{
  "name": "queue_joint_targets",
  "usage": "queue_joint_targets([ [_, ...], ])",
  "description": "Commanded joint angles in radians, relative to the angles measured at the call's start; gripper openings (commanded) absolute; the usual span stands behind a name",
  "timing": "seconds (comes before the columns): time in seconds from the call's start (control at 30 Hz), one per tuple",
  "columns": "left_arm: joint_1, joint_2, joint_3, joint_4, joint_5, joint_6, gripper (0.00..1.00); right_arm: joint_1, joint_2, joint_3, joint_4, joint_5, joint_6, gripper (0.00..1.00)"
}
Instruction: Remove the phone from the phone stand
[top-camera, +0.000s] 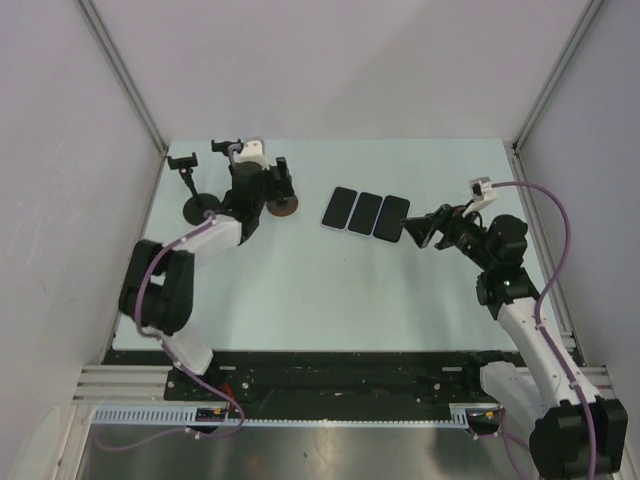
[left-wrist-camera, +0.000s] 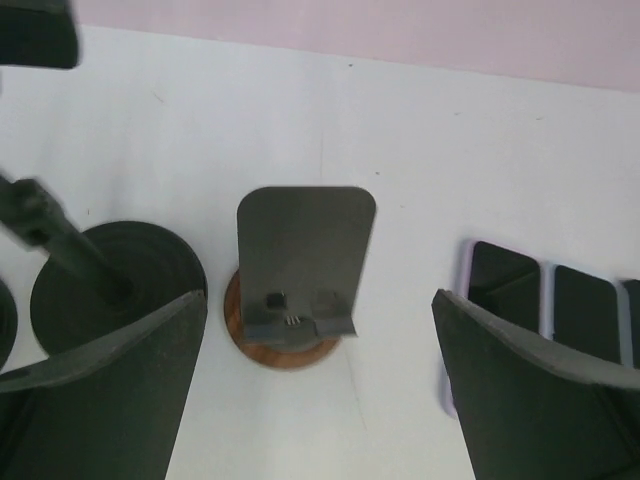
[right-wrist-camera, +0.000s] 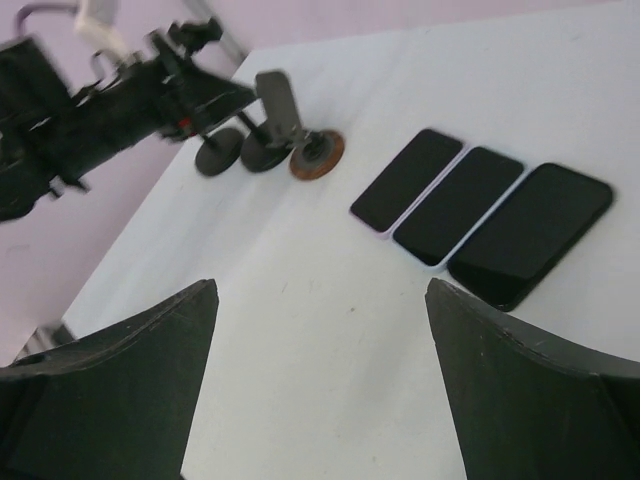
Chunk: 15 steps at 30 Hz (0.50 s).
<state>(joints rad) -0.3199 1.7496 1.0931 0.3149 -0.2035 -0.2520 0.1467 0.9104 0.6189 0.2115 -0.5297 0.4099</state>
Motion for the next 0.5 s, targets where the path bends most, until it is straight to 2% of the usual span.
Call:
queue_joint_targets([
  [0.0,0.004,-0.235,-0.113,0.036,0.073,-0.151,1.00,-0.059,-0.132,0.011,-0.110,0.135,0.012,0.91],
  [0.2,0.004,-0.612,-0.312,-0.002,0.177,-0.268,1.00,-0.102,-0.343,0.016,-0.267,0.400,0.001,1.00],
  [0.33,0.004,-0.809,-0.279,-0.214,0.153,-0.201,1.00,-0.118,-0.473,0.018,-0.323,0.528,-0.005,1.00],
  [0.47,0.004,-1.043,-0.255,-0.283,0.157,-0.103,1.00,-0.121,-0.591,0.019,-0.380,0.703,-0.008,1.00],
])
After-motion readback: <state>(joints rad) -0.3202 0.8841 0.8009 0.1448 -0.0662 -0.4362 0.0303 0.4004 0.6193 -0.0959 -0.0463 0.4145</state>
